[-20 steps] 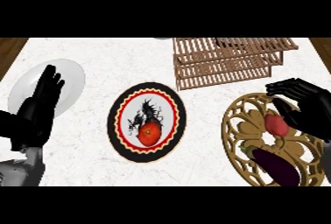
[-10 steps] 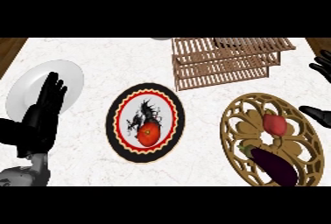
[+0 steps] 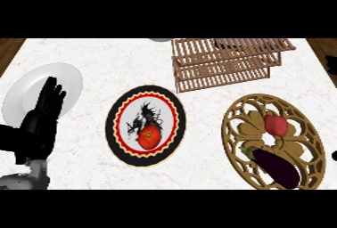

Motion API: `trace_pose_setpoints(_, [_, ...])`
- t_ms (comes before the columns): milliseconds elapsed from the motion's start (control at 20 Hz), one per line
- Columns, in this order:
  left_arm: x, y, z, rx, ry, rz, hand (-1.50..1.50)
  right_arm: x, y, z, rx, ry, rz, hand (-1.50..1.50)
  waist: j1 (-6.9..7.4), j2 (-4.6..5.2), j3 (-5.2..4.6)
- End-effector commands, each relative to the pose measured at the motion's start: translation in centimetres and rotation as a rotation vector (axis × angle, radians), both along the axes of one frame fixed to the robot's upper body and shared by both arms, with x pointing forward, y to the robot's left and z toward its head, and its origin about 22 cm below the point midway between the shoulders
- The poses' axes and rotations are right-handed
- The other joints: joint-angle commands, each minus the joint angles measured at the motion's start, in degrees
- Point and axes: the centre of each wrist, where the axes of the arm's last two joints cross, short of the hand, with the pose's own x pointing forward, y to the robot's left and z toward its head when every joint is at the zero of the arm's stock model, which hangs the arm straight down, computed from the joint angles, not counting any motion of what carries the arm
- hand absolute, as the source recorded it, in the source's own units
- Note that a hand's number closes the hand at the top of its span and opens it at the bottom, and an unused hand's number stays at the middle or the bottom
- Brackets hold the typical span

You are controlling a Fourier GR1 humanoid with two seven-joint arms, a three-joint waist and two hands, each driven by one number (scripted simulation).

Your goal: Pick the bell pepper from the placemat and place it in the tiered shelf

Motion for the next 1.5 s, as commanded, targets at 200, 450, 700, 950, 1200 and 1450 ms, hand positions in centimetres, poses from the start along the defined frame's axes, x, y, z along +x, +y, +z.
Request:
trace_pose_setpoints(200, [0.6,0.1,0.3,0.003,-0.012,-0.017,0.00,-1.6,4.9,4.1,-0.536,-0.020,-0.130,-1.50,1.17,0.40,0.01])
trace_pose_setpoints(450, [-0.1,-1.7,0.7,-0.009,-0.011,-0.044,0.00,-2.7,10.4,1.4,-0.612,0.055,-0.207,-1.50,1.96,0.41,0.09])
trace_pose_setpoints(700, [0.6,-0.5,-0.3,0.000,-0.013,-0.026,0.00,-1.6,11.1,-0.2,-0.764,0.076,-0.265,-1.50,1.55,0.52,0.14])
trace_pose_setpoints(950, [1.0,-0.2,0.3,-0.001,-0.013,-0.012,0.00,-1.9,12.4,-2.8,-0.931,0.127,-0.335,-1.50,1.35,0.48,0.15])
trace_pose_setpoints(1200, [0.1,-0.7,0.7,-0.009,-0.010,-0.015,0.00,0.0,11.2,-5.6,-0.916,0.123,-0.372,-1.50,1.29,0.41,0.21])
trace_pose_setpoints(1450, [-0.4,-0.1,1.0,-0.001,-0.011,-0.016,0.00,0.2,10.1,-6.0,-0.884,0.133,-0.373,-1.50,1.10,0.36,0.20])
